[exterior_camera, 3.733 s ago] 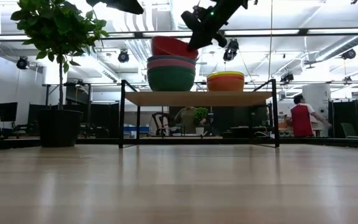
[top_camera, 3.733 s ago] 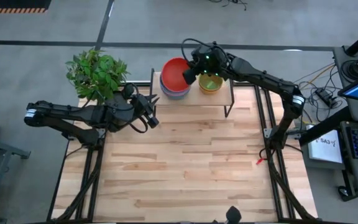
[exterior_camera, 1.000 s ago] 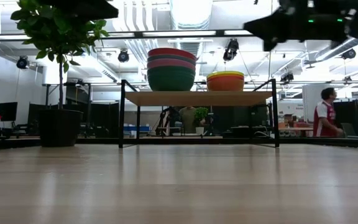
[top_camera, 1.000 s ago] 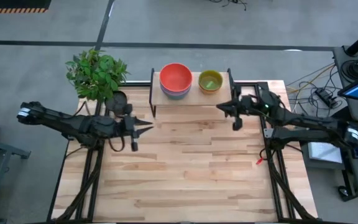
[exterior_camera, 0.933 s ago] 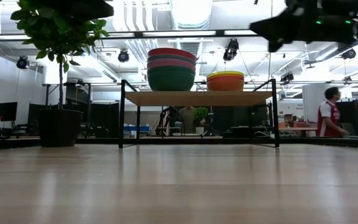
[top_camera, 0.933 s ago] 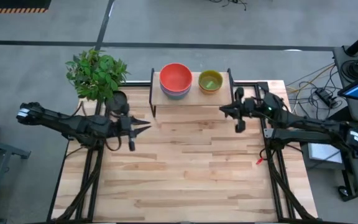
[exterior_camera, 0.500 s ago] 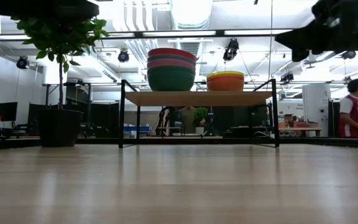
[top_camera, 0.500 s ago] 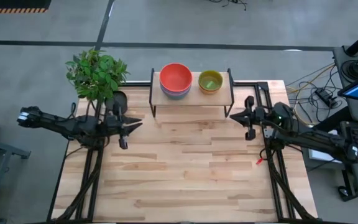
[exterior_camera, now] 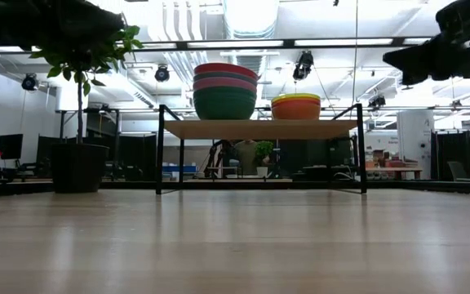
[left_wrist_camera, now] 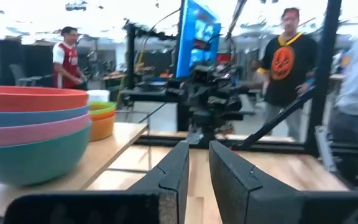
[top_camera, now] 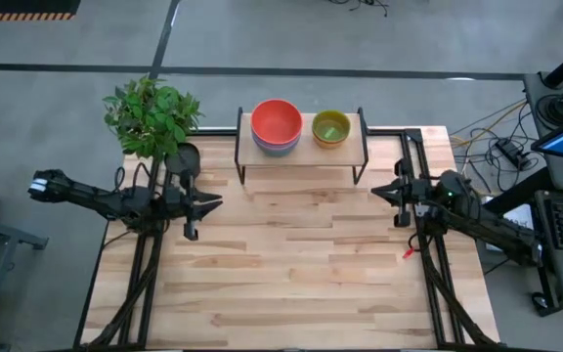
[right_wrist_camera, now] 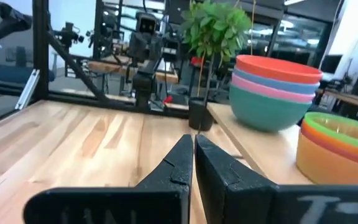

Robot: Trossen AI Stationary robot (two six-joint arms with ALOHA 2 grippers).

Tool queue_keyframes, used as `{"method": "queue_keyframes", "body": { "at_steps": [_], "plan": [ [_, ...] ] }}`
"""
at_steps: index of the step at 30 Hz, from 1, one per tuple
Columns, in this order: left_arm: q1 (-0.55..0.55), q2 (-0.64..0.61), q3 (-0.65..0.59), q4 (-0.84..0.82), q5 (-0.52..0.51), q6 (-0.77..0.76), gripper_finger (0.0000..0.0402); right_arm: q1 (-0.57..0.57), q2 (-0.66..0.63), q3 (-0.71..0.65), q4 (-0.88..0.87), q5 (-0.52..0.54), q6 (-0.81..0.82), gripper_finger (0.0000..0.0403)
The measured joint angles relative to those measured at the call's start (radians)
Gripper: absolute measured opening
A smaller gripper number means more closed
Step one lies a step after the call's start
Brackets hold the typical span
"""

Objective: Place and stack bowls onto a shelf
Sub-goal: Return to Home Position

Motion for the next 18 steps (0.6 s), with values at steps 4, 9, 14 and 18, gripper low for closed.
{"method": "queue_keyframes", "body": {
  "at_steps": [4, 9, 14, 18],
  "plan": [
    [-0.001, -0.001, -0.059, 0.086, 0.022, -0.002, 0.0046, 0.002, 0.01, -0.045, 0.015, -0.009, 0.011, 0.0009],
    [-0.001, 0.001, -0.121, 0.139, 0.071, -0.007, 0.0046, 0.002, 0.001, -0.106, 0.102, -0.006, 0.024, 0.0009],
    [-0.001, 0.001, -0.185, 0.231, 0.106, -0.009, 0.0046, 0.002, 0.013, -0.106, 0.115, -0.014, 0.008, 0.0009],
    [-0.001, 0.009, -0.185, 0.219, 0.105, 0.003, 0.0046, 0.002, 0.014, -0.106, 0.107, -0.014, 0.011, 0.0009]
  ]
}}
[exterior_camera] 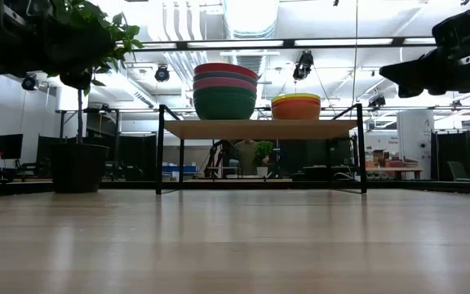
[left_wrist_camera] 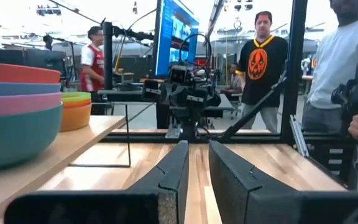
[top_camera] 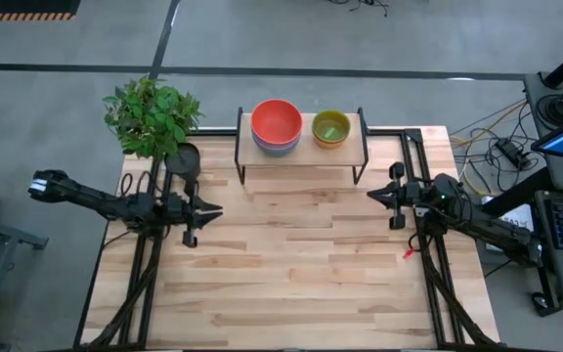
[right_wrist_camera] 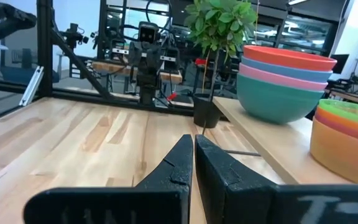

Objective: Place and stack bowls onto a shelf
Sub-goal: Return to Home Position

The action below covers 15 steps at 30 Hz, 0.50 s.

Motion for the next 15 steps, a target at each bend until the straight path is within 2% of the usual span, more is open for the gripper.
{"method": "queue_keyframes", "body": {
  "at_steps": [2, 7, 15],
  "plan": [
    [0.0, 0.007, 0.0, -0.005, -0.004, -0.004, 0.0046, 0.0, 0.001, 0.0, -0.004, 0.0, 0.004, 0.0009],
    [0.0, 0.034, -0.001, -0.052, -0.018, -0.127, 0.0046, 0.0, 0.021, 0.0, -0.007, 0.004, 0.079, 0.0009],
    [0.0, 0.092, 0.009, -0.067, -0.019, -0.126, 0.0046, 0.0, 0.04, 0.0, -0.008, 0.008, 0.204, 0.0009]
  ]
}}
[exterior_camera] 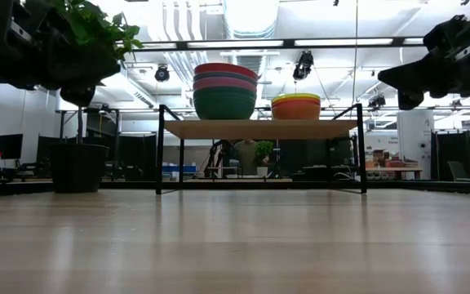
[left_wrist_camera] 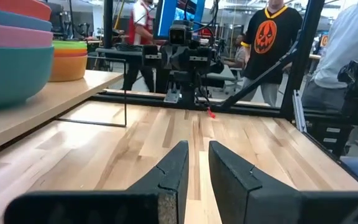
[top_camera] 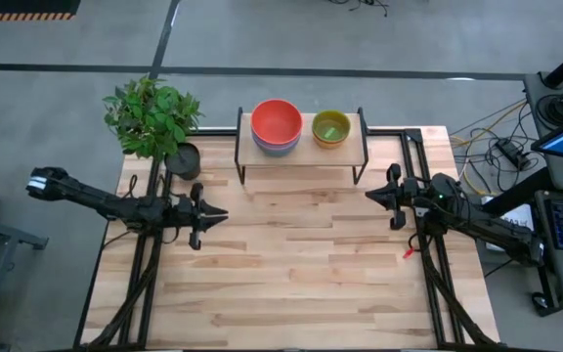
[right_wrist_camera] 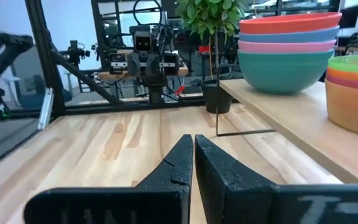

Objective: Place and stack bowls onto a shelf
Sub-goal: Return to Home Position

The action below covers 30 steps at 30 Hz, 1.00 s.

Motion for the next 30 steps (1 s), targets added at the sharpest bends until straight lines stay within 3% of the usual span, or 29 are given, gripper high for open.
{"method": "queue_keyframes", "body": {
  "at_steps": [30],
  "plan": [
    [0.0, 0.193, 0.004, 0.002, 0.0, 0.0, 0.0046, 0.0, 0.0, -0.001, 0.0, 0.0, 0.004, 0.0009]
  ]
}}
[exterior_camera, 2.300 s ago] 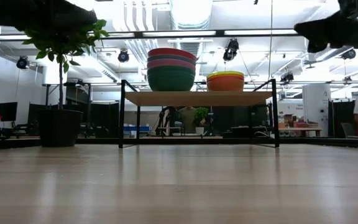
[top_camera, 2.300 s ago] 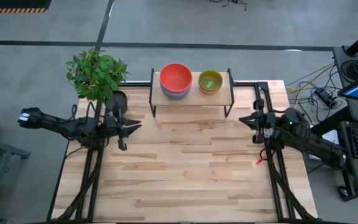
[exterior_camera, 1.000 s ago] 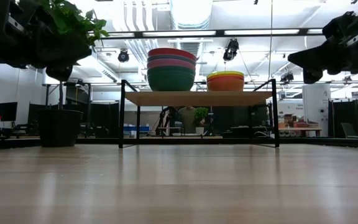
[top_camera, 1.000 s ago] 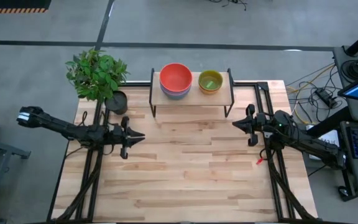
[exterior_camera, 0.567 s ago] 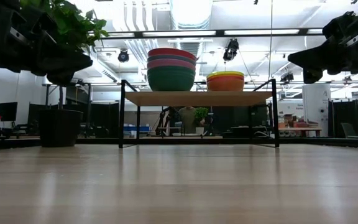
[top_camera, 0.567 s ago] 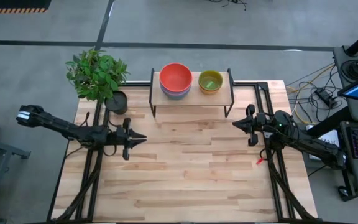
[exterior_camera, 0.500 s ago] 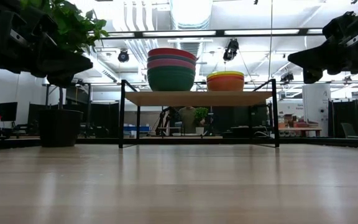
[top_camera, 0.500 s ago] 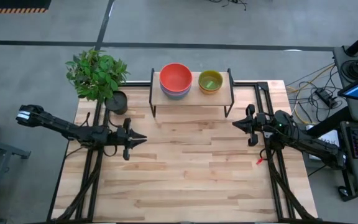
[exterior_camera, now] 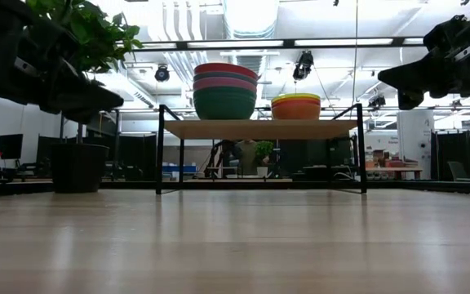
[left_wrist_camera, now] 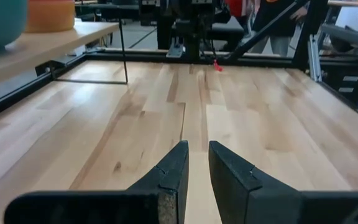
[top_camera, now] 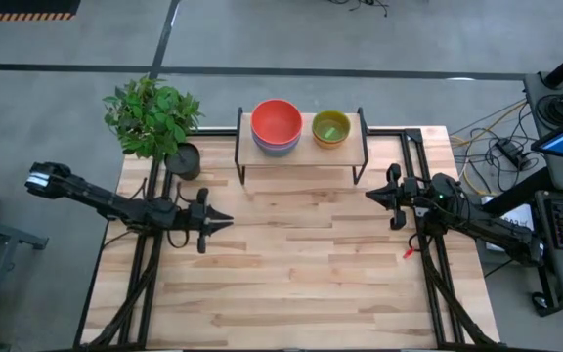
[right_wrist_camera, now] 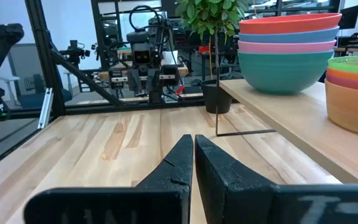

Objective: Place and stack bowls onto a shelf
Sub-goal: Return to Home Position

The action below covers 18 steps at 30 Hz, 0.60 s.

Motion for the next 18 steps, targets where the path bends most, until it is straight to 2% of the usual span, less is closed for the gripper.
{"method": "queue_keyframes", "body": {
  "at_steps": [18],
  "plan": [
    [0.0, 0.121, 0.0, 0.0, 0.0, 0.0, 0.0046, 0.0, 0.0, 0.0, 0.0, 0.0, 0.0, 0.0009]
  ]
}}
